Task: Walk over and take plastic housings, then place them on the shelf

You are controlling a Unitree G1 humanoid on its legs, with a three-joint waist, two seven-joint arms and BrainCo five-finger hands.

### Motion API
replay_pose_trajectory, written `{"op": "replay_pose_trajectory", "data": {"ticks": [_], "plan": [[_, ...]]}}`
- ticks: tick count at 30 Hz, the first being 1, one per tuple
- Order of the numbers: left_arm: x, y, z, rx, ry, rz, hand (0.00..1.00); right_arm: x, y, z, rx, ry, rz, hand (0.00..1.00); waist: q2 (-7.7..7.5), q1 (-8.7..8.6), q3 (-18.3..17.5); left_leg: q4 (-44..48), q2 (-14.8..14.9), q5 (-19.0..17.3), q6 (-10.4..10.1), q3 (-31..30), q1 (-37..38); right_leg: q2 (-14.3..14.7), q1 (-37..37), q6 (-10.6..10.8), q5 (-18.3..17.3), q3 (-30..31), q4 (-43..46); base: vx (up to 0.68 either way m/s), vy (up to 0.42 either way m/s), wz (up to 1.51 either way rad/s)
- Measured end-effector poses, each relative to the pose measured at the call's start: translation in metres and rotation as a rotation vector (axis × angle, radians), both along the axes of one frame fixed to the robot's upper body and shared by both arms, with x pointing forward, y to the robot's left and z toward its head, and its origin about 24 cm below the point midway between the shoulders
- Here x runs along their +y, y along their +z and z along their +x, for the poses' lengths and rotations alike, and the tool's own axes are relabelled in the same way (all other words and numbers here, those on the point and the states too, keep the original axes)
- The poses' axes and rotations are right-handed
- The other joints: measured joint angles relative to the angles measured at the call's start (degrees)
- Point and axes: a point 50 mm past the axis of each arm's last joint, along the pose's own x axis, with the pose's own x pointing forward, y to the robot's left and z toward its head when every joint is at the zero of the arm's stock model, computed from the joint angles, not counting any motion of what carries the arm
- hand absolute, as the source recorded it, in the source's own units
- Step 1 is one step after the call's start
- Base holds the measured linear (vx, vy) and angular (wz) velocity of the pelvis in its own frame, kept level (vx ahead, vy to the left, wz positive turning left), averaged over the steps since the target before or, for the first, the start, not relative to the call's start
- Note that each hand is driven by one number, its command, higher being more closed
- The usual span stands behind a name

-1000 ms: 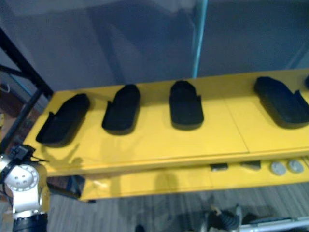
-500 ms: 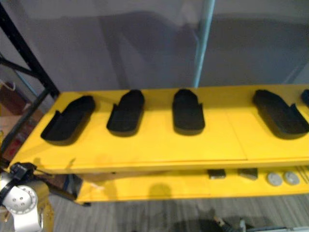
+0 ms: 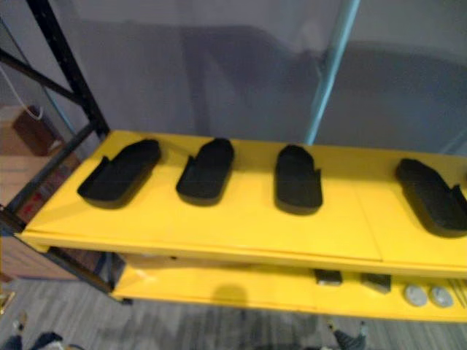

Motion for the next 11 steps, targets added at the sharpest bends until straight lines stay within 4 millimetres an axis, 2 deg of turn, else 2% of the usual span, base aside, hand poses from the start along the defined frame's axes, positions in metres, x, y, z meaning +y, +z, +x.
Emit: {"op": "replay_pose_trajectory", "data": {"ticks": [1,3,4,7,8,11], "plan": [[-0.009,-0.017,-0.009,0.02,-0.049,-0.105,0.0,-0.001,-0.003,-0.004,0.009,-0.03,0.034,0.0,0.13,0.01,0.12,0.0,-0.27,-0.17,0.06,0.0,0.16,-0.23,0.26,0.07,-0.04,-0.02,-0.04,0.05,0.019,0.02],[-0.018,-0.031,-0.017,0.017,-0.066,-0.205,0.0,-0.001,-0.005,-0.002,0.004,-0.047,0.061,0.0,0.17,-0.04,1.09,0.0,-0.4,-0.42,0.09,0.21,1.09,-0.4,1.15,0.12,-0.08,0.06,-0.12,0.03,0.018,-0.04],[-0.029,-0.045,-0.028,0.03,-0.084,-0.313,0.0,0.0,-0.006,-0.001,-0.001,-0.053,0.091,0.0,0.63,-0.36,1.75,-0.01,-0.48,-0.63,0.02,0.27,1.61,-0.5,1.71,0.19,-0.13,0.07,-0.26,0.01,0.01,-0.07],[-0.046,-0.063,-0.038,0.044,-0.122,-0.471,0.0,0.001,-0.009,-0.003,-0.003,-0.066,0.133,0.0,0.49,-0.7,1.91,-0.01,-0.43,-0.73,0.05,0.4,1.77,-0.48,1.78,0.26,-0.21,0.14,-0.25,0.0,0.001,-0.01],[-0.059,-0.072,-0.043,0.047,-0.158,-0.572,0.0,0.001,-0.009,-0.002,-0.005,-0.067,0.152,0.0,0.46,-0.94,2.04,-0.01,-0.39,-0.75,0.02,0.48,1.81,-0.45,1.78,0.28,-0.24,0.18,-0.24,0.0,0.0,0.0],[-0.078,-0.082,-0.042,0.028,-0.207,-0.693,0.0,0.003,-0.012,-0.004,0.002,-0.065,0.191,0.0,0.43,-1.13,2.32,-0.01,-0.27,-0.84,-0.06,0.87,2.01,-0.39,1.77,0.3,-0.25,0.45,-0.2,0.0,-0.003,-0.05]]}}
